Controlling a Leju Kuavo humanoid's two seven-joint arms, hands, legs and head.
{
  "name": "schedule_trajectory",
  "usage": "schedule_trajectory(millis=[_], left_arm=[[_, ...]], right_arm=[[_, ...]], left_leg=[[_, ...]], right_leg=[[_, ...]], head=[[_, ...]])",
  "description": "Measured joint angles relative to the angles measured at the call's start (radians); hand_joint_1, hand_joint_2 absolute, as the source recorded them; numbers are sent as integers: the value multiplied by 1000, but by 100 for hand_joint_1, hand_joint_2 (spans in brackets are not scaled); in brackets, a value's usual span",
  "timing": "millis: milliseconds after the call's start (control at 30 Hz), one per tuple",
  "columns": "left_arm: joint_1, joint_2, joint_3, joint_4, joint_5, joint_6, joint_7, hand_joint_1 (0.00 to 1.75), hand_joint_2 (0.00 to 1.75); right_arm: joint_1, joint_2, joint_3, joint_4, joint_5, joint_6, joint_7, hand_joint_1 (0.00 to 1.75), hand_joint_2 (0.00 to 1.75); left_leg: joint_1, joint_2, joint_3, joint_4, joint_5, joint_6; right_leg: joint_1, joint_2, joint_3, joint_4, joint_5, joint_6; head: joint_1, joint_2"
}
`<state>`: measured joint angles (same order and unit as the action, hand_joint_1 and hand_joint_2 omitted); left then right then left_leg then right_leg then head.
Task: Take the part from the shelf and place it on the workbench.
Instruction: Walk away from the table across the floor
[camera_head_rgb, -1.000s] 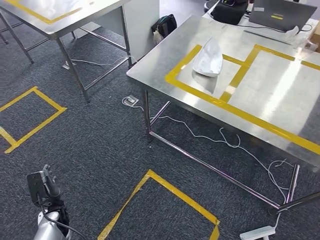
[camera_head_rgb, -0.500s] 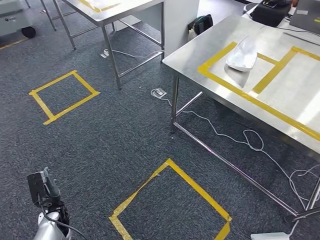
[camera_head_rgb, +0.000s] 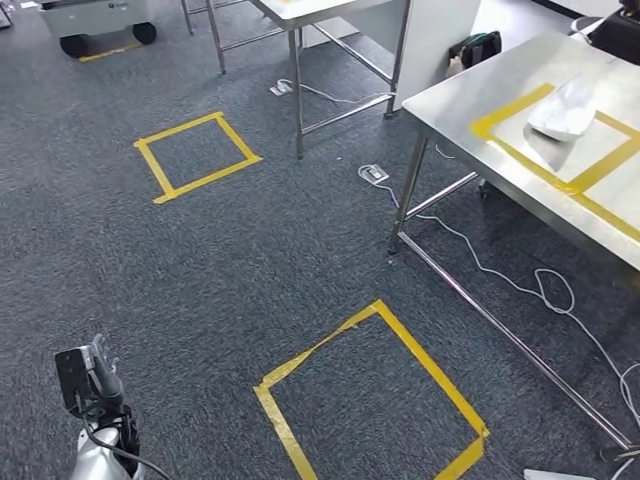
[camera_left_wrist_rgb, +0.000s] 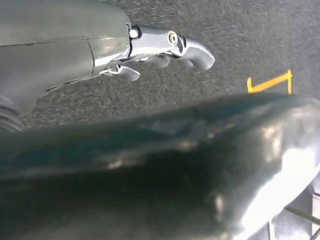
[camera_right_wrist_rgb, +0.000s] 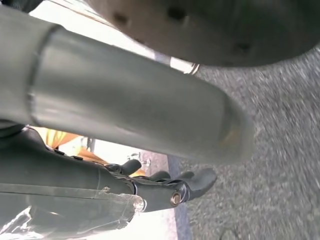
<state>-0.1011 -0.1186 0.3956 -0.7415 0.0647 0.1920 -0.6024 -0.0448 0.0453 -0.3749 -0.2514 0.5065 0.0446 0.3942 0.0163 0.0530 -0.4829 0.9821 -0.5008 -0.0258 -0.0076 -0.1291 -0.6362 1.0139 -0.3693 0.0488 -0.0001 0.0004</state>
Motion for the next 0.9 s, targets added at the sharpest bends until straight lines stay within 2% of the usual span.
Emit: schedule_trajectory(millis=[33, 67, 133, 167, 200, 233, 267, 333, 367, 400, 433, 500, 567, 633, 667, 700, 733, 767, 800, 833, 867, 900], left_arm=[[1, 1, -3, 0, -1, 1, -1, 0, 0], [1, 1, -5, 0, -1, 2, -1, 0, 0], [-2, 0, -10, -1, -2, 4, -2, 0, 0], [-3, 0, -12, -1, -2, 5, -2, 0, 0], [-2, -1, -13, -1, -2, 5, -2, 0, 0], [-1, -2, -13, -1, -2, 5, -2, 0, 0], [1, -2, -13, -1, -2, 5, -2, 0, 0], [1, -3, -14, -2, -2, 5, -2, 0, 0], [1, -3, -14, -2, -2, 5, -2, 0, 0], [1, -4, -16, -2, -4, 6, -2, 0, 0], [2, -4, -17, -2, -6, 8, -4, 0, 0], [3, -3, -18, -2, -13, 21, -10, 0, 0], [3, -3, -21, -2, -24, 42, -17, 0, 0], [-1, -4, -29, -2, -31, 61, -21, 0, 0], [-3, -4, -32, -2, -34, 67, -22, 0, 0], [-3, -4, -35, -2, -36, 73, -23, 0, 0], [-2, -4, -36, -2, -38, 78, -24, 0, 0], [-1, -4, -37, -2, -40, 82, -26, 0, 0], [-2, -4, -39, -2, -42, 87, -28, 0, 0], [-3, -5, -41, -2, -45, 91, -31, 0, 0], [-5, -7, -45, -2, -48, 94, -33, 0, 0], [-7, -9, -50, -2, -51, 98, -35, 0, 0]], right_arm=[[0, 1, 0, 0, 0, 1, 0, 0, 0], [0, 2, 0, 0, 0, 1, 0, 0, 0], [5, 5, 0, 0, 0, 2, 0, 0, 0], [8, 6, 0, 0, 0, 2, 0, 0, 0], [10, 6, 0, 1, 0, 2, 0, 0, 0], [11, 6, 0, 1, 0, 2, 0, 0, 0], [11, 6, 0, 1, 0, 2, 0, 0, 0], [10, 6, -1, 1, 0, 2, 0, 0, 0], [9, 5, -1, 1, 1, 1, 0, 0, 0], [7, 5, -2, 1, 1, 1, -1, 0, 0], [5, 5, -3, 1, 1, 0, -1, 0, 0], [2, 5, -5, 1, 2, 0, -2, 0, 0], [0, 7, -5, 1, 5, 2, -2, 0, 0], [1, 8, -6, 1, 8, 4, -2, 0, 0], [3, 8, -6, 1, 8, 4, -2, 0, 0], [5, 8, -6, 1, 9, 5, -2, 0, 0], [6, 9, -6, 1, 10, 5, -2, 0, 0], [6, 9, -6, 1, 10, 6, -2, 0, 0], [6, 10, -7, 1, 10, 6, -2, 0, 0], [5, 10, -7, 1, 11, 6, -2, 0, 0], [3, 10, -7, 1, 13, 7, -2, 0, 0], [2, 10, -7, 1, 15, 7, -3, 0, 0]], left_leg=[[-2, -9, -7, 1, 8, 12], [-4, -20, -15, 0, 17, 23], [-8, -43, -34, 0, 35, 38], [-12, -57, -44, 0, 43, 42], [-17, -71, -54, 1, 52, 45], [-21, -84, -63, 1, 59, 46], [-23, -98, -70, 1, 66, 47], [-25, -125, -82, 1, 79, 45], [-25, -136, -87, 2, 84, 43], [-24, -145, -92, 2, 89, 39], [-23, -153, -96, 2, 94, 34], [-19, -166, -105, 0, 104, 23], [-21, -142, -123, 24, 82, 15], [-22, -93, -168, 126, 14, 6], [-19, -78, -197, 194, -21, 0], [-16, -70, -219, 252, -45, -6], [-11, -66, -225, 278, -49, -12], [-7, -62, -213, 266, -35, -19], [-2, -54, -183, 218, -7, -25], [3, -36, -142, 148, 23, -34], [5, -20, -106, 84, 44, -37], [6, -9, -82, 40, 55, -33]], right_leg=[[-5, 18, -6, 10, -11, 6], [-9, 45, -18, 38, -35, 11], [-9, 108, -64, 162, -118, 13], [-6, 121, -87, 232, -154, 9], [-2, 127, -101, 282, -176, 3], [3, 130, -97, 295, -180, -4], [9, 134, -70, 262, -165, -13], [21, 162, 24, 116, -119, -34], [24, 176, 65, 47, -103, -40], [27, 186, 90, 5, -97, -43], [29, 189, 99, -13, -96, -44], [29, 171, 101, -22, -83, -46], [25, 151, 102, -40, -67, -51], [24, 127, 99, -50, -57, -53], [23, 113, 96, -50, -56, -53], [23, 99, 94, -49, -55, -52], [21, 86, 91, -48, -54, -50], [18, 73, 89, -46, -54, -47], [15, 61, 85, -42, -54, -42], [12, 50, 82, -35, -56, -36], [11, 40, 78, -25, -60, -28], [11, 32, 74, -17, -63, -20]], head=[[0, 0], [1, 0], [2, 0], [2, 0], [3, 0], [3, 0], [2, 0], [2, 0], [2, 0], [2, 0], [2, 0], [2, 0], [-1, 0], [-6, 0], [-7, 0], [-7, 0], [-7, 0], [-7, 0], [-7, 0], [-7, 0], [-10, 0], [-10, 0]])
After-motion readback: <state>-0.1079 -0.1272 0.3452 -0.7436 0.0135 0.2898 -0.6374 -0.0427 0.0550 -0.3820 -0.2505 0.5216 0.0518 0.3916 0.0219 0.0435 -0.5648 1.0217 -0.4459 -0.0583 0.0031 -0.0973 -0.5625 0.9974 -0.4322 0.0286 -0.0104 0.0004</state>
